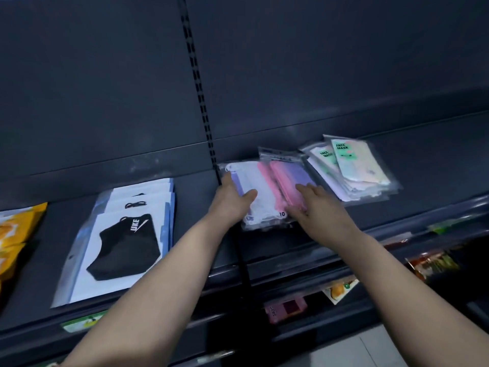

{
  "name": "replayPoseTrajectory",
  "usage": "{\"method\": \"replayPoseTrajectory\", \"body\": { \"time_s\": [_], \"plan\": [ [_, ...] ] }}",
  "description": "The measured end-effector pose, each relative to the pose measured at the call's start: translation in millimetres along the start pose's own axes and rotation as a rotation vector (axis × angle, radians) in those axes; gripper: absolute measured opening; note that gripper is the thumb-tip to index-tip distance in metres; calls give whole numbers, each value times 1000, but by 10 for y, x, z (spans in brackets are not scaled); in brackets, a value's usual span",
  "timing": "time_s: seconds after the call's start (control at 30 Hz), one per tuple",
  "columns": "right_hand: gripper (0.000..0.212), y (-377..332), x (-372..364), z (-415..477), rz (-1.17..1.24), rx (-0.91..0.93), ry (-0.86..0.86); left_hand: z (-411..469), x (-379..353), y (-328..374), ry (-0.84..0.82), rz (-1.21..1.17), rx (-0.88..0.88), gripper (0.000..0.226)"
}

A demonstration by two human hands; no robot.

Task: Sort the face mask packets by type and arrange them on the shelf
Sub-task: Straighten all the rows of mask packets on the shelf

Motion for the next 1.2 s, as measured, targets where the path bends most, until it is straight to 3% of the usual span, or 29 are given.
{"method": "replayPoseTrajectory", "body": {
  "time_s": [0.1,0.23,0.5,0.67,0.77,0.93,1.07,1.2],
  "plan": [
    [68,47,-95,157,32,-57,-83,115,-87,7,-40,120,3,85],
    [38,171,-28,273,-54,-28,-59,285,-249,103,-70,191,-7,89],
    [39,850,150,424,-90,-146,-17,631,-846,607,-114,265,17,94],
    [27,1308,365,504,-104,-148,-20,766,-1151,967,-109,242,36,93],
    [25,1334,439,580,-140,-67,-3,771,-1026,987,-6,157,152,97],
    [52,1232,403,645,-125,27,-19,647,-725,707,124,-45,297,81],
    [51,1021,401,703,-74,142,15,463,-408,518,228,-199,303,15],
    [45,813,393,763,-38,240,21,304,-115,353,321,-285,293,20]
  ]
}}
Point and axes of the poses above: each hand's wrist, its own z-axis towards the middle knuckle, its own x-axis out of the back of the hand, y = z × x, the point moved 6 cm from there along z, towards the middle knuckle, and after that the axes turned 8 degrees about -y, right-handed, at the moved point
